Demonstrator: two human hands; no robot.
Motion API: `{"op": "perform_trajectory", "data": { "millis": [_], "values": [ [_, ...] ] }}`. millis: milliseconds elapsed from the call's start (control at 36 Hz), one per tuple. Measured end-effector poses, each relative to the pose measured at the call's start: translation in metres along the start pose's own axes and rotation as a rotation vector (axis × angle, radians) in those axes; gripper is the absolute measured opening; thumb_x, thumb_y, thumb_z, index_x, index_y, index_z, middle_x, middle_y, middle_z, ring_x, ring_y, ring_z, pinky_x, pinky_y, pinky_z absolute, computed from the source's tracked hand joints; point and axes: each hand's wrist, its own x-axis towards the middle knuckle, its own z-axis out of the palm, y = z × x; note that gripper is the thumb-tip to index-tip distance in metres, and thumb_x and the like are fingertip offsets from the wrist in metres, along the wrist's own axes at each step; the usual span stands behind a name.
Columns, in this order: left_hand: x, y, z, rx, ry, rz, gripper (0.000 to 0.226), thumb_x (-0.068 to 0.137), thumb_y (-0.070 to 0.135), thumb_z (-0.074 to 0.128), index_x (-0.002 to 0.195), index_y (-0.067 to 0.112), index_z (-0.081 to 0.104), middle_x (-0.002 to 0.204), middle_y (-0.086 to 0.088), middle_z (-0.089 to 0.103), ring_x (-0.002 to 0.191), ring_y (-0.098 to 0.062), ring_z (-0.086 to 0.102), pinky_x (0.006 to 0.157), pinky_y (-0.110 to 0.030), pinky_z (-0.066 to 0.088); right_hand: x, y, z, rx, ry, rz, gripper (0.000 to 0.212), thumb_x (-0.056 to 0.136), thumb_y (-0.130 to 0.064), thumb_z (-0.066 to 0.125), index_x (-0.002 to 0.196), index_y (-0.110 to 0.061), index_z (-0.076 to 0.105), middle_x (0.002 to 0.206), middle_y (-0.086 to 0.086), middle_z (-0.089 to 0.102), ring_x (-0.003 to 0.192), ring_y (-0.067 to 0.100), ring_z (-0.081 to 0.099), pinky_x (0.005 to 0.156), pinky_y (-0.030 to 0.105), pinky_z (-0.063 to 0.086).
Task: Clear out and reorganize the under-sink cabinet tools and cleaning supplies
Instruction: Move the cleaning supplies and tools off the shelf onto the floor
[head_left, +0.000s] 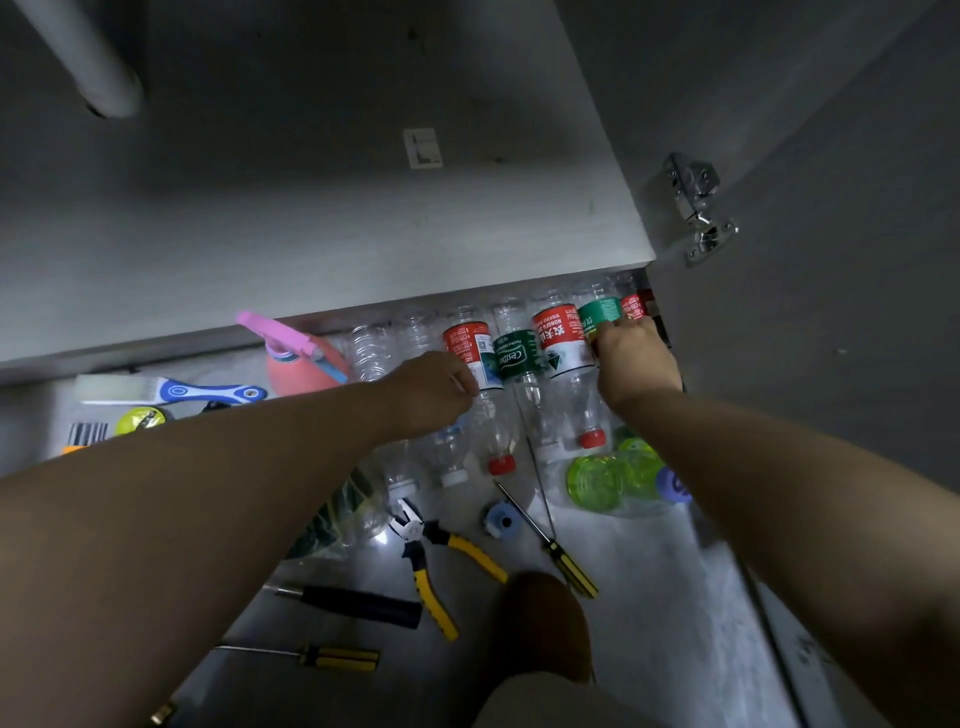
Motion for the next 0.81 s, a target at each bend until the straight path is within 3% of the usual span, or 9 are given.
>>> {"op": "perform_trajectory", "data": {
  "millis": [83,139,306,361,472,583,694,750,806],
  "values": [
    [0.001,0.01,-0.001,-0.024,0.006,0.011,0.015,0.097,0.014,0.06,0.088,0.024,0.068,0.105,-0.007,0.069,0.095,-0.025,0.07,0.086,-0.036,0.057,-0.005,0.003,-0.003,-0.005,0.012,0.057,0.044,0.088,-0.012,0.06,0.131,-0.008,0.05,0.135,0.017,0.044,0.126,0.036,0.039,0.096,0.045,0.047],
    [0.002,0.015,-0.001,-0.057,0.009,0.006,0.014,0.097,0.014,0.061,0.09,0.023,0.068,0.104,-0.008,0.071,0.093,-0.025,0.072,0.086,-0.037,0.058,-0.006,0.003,-0.004,0.023,-0.053,0.113,0.056,0.087,-0.018,0.064,0.138,-0.01,0.042,0.139,0.018,0.038,0.127,0.036,0.039,0.097,0.047,0.047],
    [0.001,0.017,0.002,-0.131,0.006,0.032,0.013,0.097,0.01,0.063,0.093,0.021,0.069,0.095,-0.001,0.068,0.081,-0.016,0.069,0.064,-0.019,0.053,-0.007,-0.008,0.005,0.16,-0.242,0.211,0.078,0.088,-0.018,0.067,0.151,-0.009,0.023,0.154,0.022,0.027,0.14,0.042,0.03,0.107,0.052,0.042],
    [0.0,0.015,0.003,-0.12,-0.003,0.032,0.014,0.097,0.01,0.063,0.091,0.021,0.069,0.088,0.004,0.066,0.077,-0.014,0.067,0.062,-0.018,0.053,-0.008,-0.012,0.008,0.178,-0.215,0.209,0.077,0.086,-0.015,0.069,0.149,-0.012,0.026,0.151,0.022,0.029,0.139,0.041,0.029,0.106,0.051,0.042],
    [-0.001,0.01,0.002,-0.096,-0.019,0.024,0.017,0.096,0.008,0.062,0.086,0.02,0.068,0.09,0.0,0.067,0.089,-0.026,0.07,0.081,-0.035,0.057,-0.006,-0.011,0.009,0.239,-0.146,0.234,0.076,0.085,-0.009,0.069,0.149,-0.023,0.03,0.149,0.026,0.029,0.137,0.04,0.031,0.107,0.05,0.042],
    [-0.001,0.011,-0.002,-0.119,-0.01,-0.004,0.023,0.095,0.009,0.064,0.08,0.026,0.067,0.094,-0.002,0.068,0.085,-0.02,0.069,0.077,-0.034,0.058,-0.005,-0.005,0.005,0.358,0.001,0.233,0.058,0.09,-0.008,0.06,0.144,-0.019,0.041,0.142,0.022,0.036,0.132,0.038,0.034,0.103,0.045,0.043],
    [-0.004,0.026,-0.008,-0.217,-0.031,-0.015,0.007,0.099,0.019,0.063,0.094,0.017,0.069,0.102,-0.01,0.07,0.083,-0.017,0.071,0.084,-0.043,0.06,-0.011,-0.009,-0.01,0.616,0.114,0.085,0.035,0.084,-0.017,0.071,0.116,-0.017,0.058,0.124,0.012,0.052,0.108,0.026,0.052,0.092,0.031,0.045],
    [-0.007,0.035,-0.011,-0.362,-0.064,-0.038,0.021,0.097,0.031,0.067,0.109,0.014,0.068,0.112,-0.012,0.07,0.099,-0.023,0.071,0.087,-0.04,0.058,-0.019,-0.016,-0.022,0.785,0.122,-0.019,0.028,0.08,-0.021,0.079,0.102,-0.02,0.061,0.11,0.005,0.06,0.093,0.017,0.057,0.077,0.024,0.047],
    [-0.01,0.045,-0.013,-0.544,-0.132,-0.059,0.036,0.094,0.043,0.068,0.119,0.017,0.065,0.116,-0.007,0.072,0.109,-0.022,0.069,0.091,-0.041,0.058,-0.03,-0.025,-0.034,1.015,0.052,-0.098,0.031,0.077,-0.018,0.084,0.101,-0.018,0.064,0.101,0.002,0.066,0.092,0.018,0.063,0.075,0.029,0.055]
  ]
}}
